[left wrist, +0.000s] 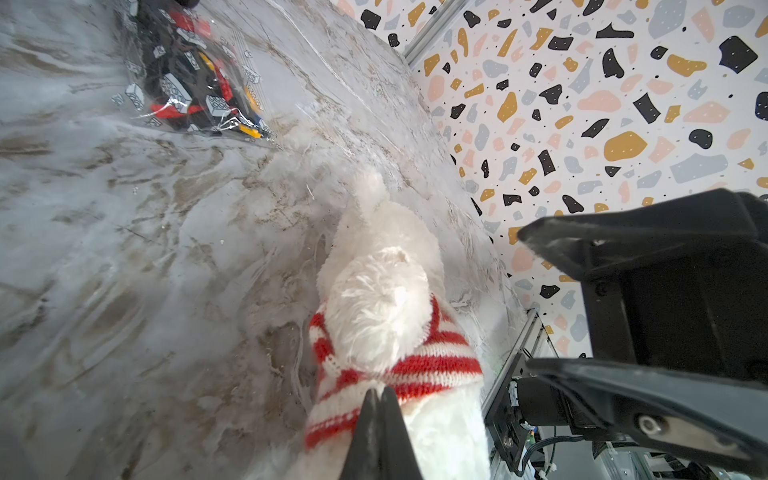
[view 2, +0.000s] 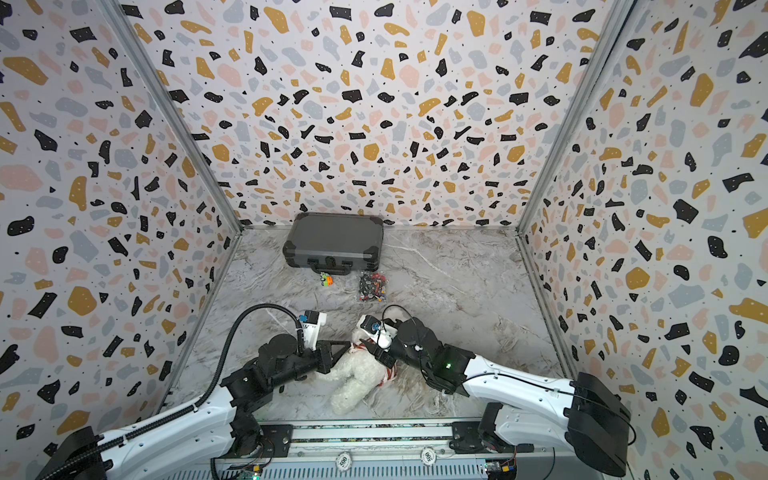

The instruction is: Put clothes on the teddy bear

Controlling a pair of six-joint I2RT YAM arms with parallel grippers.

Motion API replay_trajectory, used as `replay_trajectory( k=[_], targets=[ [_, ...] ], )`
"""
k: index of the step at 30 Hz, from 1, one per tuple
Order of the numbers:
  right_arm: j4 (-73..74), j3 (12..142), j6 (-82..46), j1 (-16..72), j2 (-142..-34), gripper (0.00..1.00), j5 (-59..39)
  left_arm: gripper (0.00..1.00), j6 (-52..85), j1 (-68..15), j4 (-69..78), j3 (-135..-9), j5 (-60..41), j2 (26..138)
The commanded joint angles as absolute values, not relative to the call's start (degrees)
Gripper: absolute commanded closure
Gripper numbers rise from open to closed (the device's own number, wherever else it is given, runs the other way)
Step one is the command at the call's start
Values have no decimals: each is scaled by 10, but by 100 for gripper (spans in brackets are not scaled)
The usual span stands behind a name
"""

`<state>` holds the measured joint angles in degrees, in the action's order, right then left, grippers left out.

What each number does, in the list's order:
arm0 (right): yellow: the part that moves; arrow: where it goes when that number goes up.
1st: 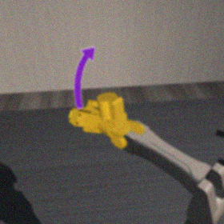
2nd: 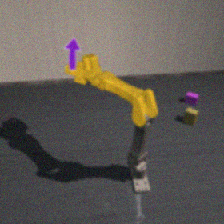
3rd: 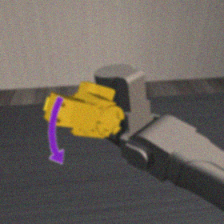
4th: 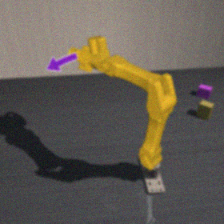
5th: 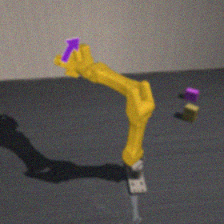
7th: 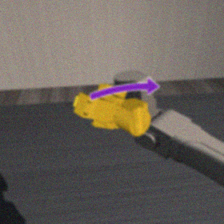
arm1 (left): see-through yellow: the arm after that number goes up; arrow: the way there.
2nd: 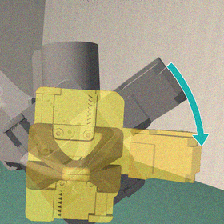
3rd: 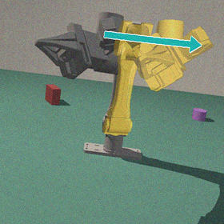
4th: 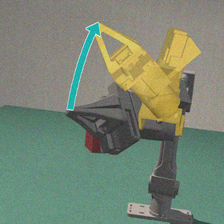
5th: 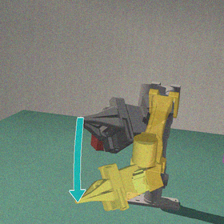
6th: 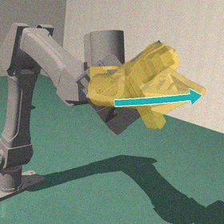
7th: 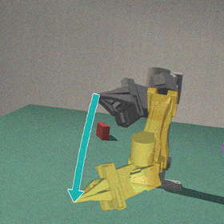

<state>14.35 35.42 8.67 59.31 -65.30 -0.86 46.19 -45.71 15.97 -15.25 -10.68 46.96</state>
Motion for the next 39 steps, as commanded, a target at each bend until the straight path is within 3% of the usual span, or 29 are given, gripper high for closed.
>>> replay_trajectory(
  k=[1, 8, 15, 24, 27, 32, 39],
  targets=[
    [131, 392, 110, 565, -687, 53, -113, 100, 456, -462, 193, -160, -117, 473],
    [144, 422, 140, 536, -755, 53, -168, 100, 454, -464, 192, -162, -122, 468],
    [134, 435, 155, 536, -792, 62, -189, 100, 451, -465, 188, -167, -121, 464],
    [165, 414, 147, 536, -753, 100, -117, 100, 451, -465, 175, -165, -115, 454],
    [236, 372, 117, 528, -689, 100, -102, 100, 454, -465, 169, -163, -106, 448],
    [335, 336, 57, 507, -619, 100, -174, 100, 456, -465, 167, -159, -97, 446],
    [443, 311, -2, 505, -620, 100, -238, 100, 450, -465, 151, -164, -91, 439]
  ],
)
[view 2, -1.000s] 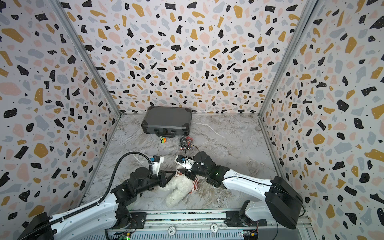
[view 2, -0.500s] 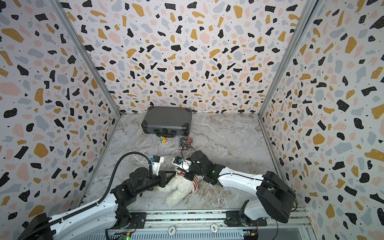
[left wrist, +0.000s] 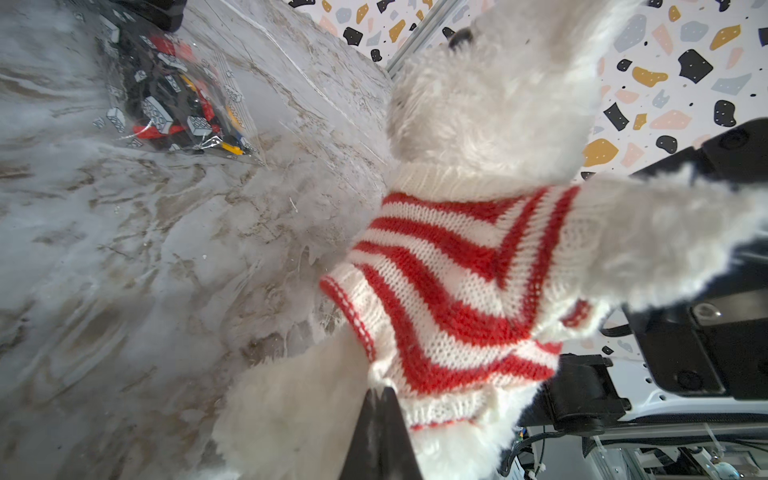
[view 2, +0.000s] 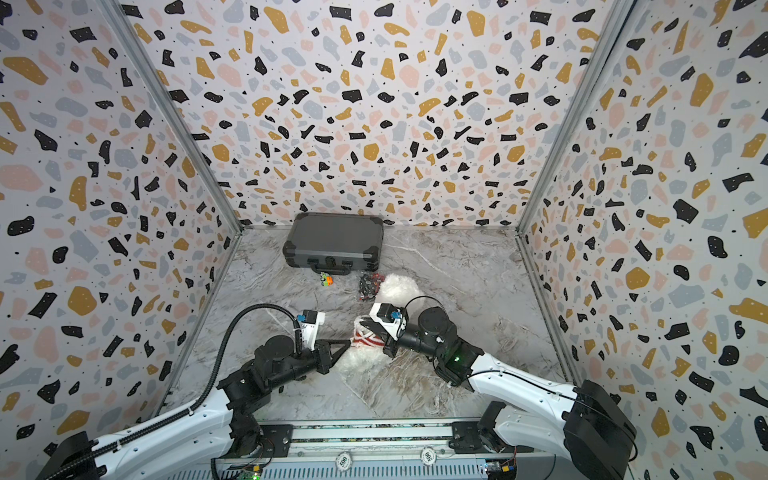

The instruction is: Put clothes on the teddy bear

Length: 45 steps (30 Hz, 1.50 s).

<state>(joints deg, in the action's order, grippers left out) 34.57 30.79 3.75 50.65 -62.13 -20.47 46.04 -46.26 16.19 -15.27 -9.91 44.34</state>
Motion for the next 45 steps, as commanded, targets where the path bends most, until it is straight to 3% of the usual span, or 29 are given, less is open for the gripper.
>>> replay_trajectory(
  k=[1, 7, 13, 19, 26, 31, 36, 41, 43, 45],
  targets=[
    [453, 309, -6, 505, -625, 100, -237, 100, 448, -465, 148, -167, -89, 435],
    [480, 303, -2, 507, -657, 100, -246, 100, 444, -465, 140, -178, -85, 411],
    [460, 211, -7, 504, -606, 90, -214, 100, 447, -472, 176, -166, -99, 434],
    [357, 122, -66, 501, -467, 74, -118, 100, 437, -527, 229, -183, -99, 503],
    [186, 104, -105, 500, -322, 46, -35, 100, 431, -587, 239, -211, -75, 605],
    [101, 132, -127, 505, -303, 43, -60, 100, 459, -610, 295, -199, -73, 638],
    [40, 138, -221, 514, -299, 42, -12, 100, 481, -638, 329, -205, -85, 679],
    [50, 131, -238, 516, -363, 44, -23, 62, 465, -643, 290, -209, -109, 655],
    [64, 130, -227, 517, -394, 44, -23, 53, 442, -642, 245, -221, -114, 627],
    [76, 136, -217, 516, -426, 45, -20, 51, 419, -642, 191, -236, -104, 593]
  ],
)
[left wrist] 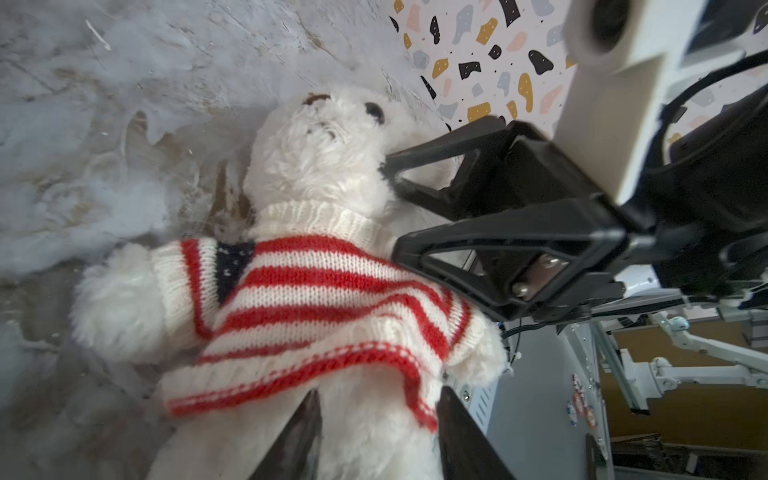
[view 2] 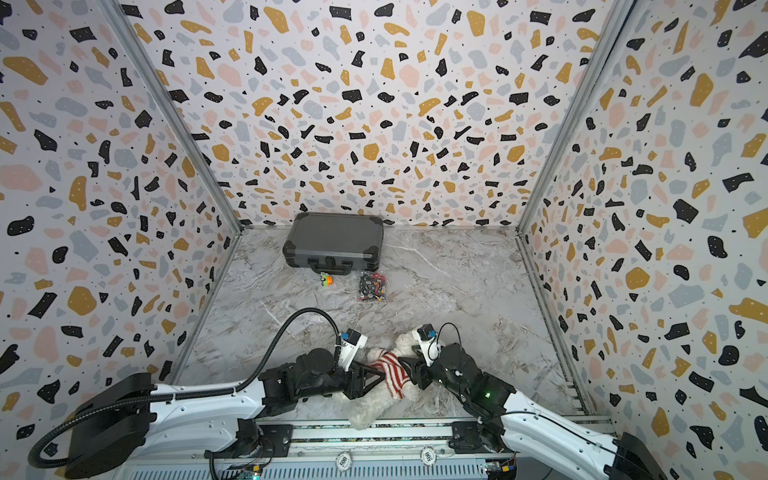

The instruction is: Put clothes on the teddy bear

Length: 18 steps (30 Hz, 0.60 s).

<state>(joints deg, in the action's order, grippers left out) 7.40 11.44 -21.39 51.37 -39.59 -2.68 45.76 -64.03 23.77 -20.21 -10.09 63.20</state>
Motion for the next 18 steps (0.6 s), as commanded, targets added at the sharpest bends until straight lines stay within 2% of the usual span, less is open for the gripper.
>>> replay_trajectory(
  k=[1, 8, 14, 18],
  targets=[
    [83, 140, -211, 516, -442, 45, -17, 51, 410, -643, 167, -244, -96, 575],
    [228, 160, -162, 513, -559, 45, -29, 58, 385, -611, 42, -291, 23, 537],
    [367, 218, -153, 488, -676, 46, -80, 63, 393, -570, 35, -288, 49, 562],
    [376, 258, -153, 480, -719, 48, -102, 64, 396, -553, 46, -284, 47, 566]
  ],
)
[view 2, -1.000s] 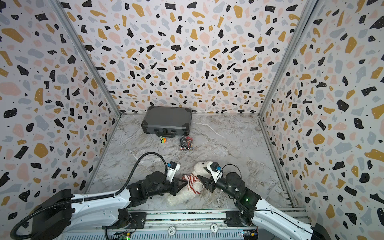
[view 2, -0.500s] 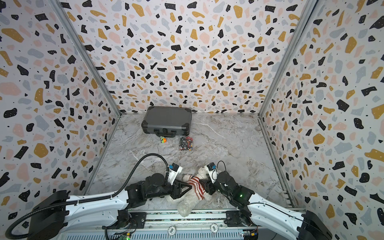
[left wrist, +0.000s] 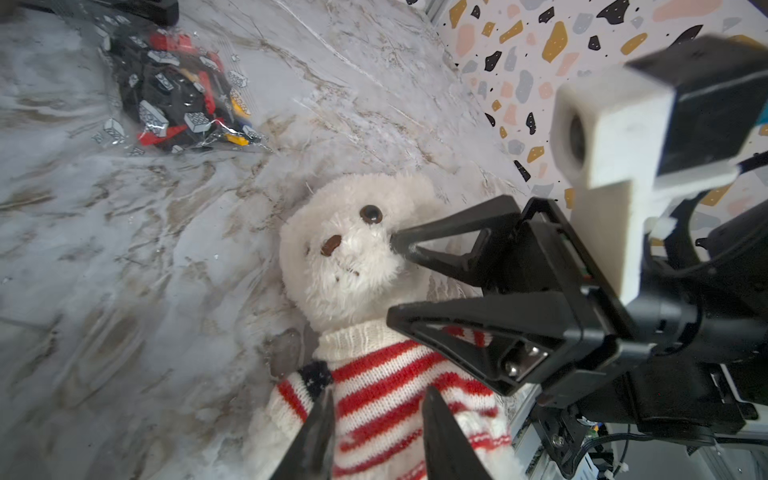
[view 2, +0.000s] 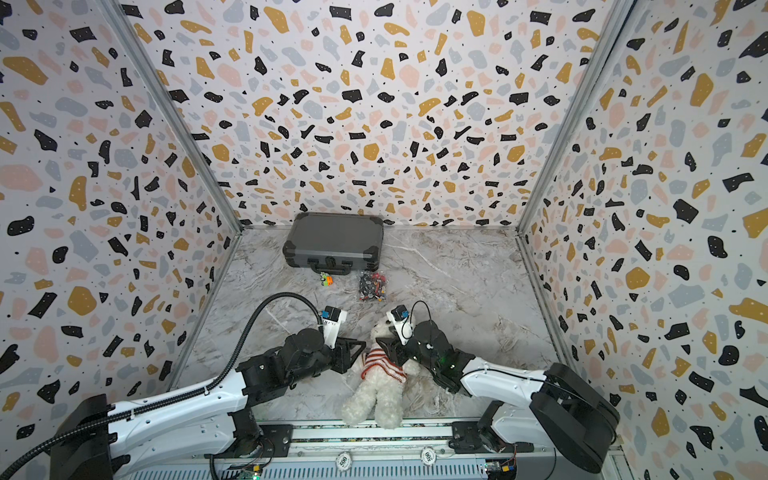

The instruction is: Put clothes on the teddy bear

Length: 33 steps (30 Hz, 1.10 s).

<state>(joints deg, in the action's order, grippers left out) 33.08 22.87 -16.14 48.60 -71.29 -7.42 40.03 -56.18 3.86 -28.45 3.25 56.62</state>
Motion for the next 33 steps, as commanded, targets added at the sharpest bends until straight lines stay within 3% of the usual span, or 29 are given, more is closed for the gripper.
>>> replay_trajectory(
  k=[1, 11, 19, 23, 27, 33],
  targets=[
    [369, 260, -155, 478, -712, 48, -99, 64, 395, -553, 52, -284, 43, 572],
    [67, 267, -138, 482, -523, 50, -76, 70, 412, -584, 140, -277, -22, 680],
    [-28, 265, -148, 564, -497, 54, -105, 70, 435, -605, 206, -257, -26, 717],
    [-23, 254, -157, 593, -530, 65, -82, 69, 443, -612, 222, -247, -23, 726],
    [-50, 248, -175, 616, -541, 90, -52, 69, 453, -612, 239, -230, -23, 729],
    [-58, 208, -262, 618, -527, 100, -55, 67, 444, -612, 242, -222, -17, 751]
  ],
)
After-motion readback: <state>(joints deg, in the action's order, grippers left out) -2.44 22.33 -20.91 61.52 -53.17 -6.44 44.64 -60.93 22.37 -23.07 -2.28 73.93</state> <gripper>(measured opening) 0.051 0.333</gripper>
